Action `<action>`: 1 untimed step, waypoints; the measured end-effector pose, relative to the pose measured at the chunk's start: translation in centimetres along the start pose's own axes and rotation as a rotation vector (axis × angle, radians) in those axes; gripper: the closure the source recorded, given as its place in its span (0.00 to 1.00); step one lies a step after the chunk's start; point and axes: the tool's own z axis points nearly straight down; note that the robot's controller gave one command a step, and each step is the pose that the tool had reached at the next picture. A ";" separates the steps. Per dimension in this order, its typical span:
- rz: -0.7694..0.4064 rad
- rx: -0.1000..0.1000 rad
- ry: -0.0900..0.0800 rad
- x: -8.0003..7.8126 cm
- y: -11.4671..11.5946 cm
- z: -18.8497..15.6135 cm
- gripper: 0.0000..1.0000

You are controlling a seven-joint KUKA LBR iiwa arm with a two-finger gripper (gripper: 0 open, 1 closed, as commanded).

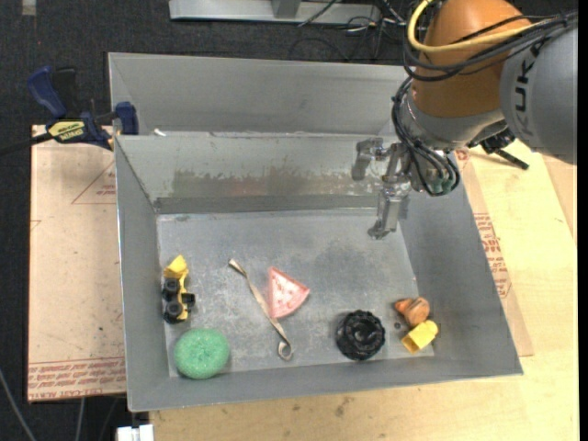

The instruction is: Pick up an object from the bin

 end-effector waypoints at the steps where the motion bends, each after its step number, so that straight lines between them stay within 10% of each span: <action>1: 0.000 0.000 -0.008 -0.1 0.0 -0.5 0.00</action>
Offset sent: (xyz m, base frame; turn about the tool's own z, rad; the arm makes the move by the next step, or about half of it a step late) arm -0.0321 0.0120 -0.1538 -0.2591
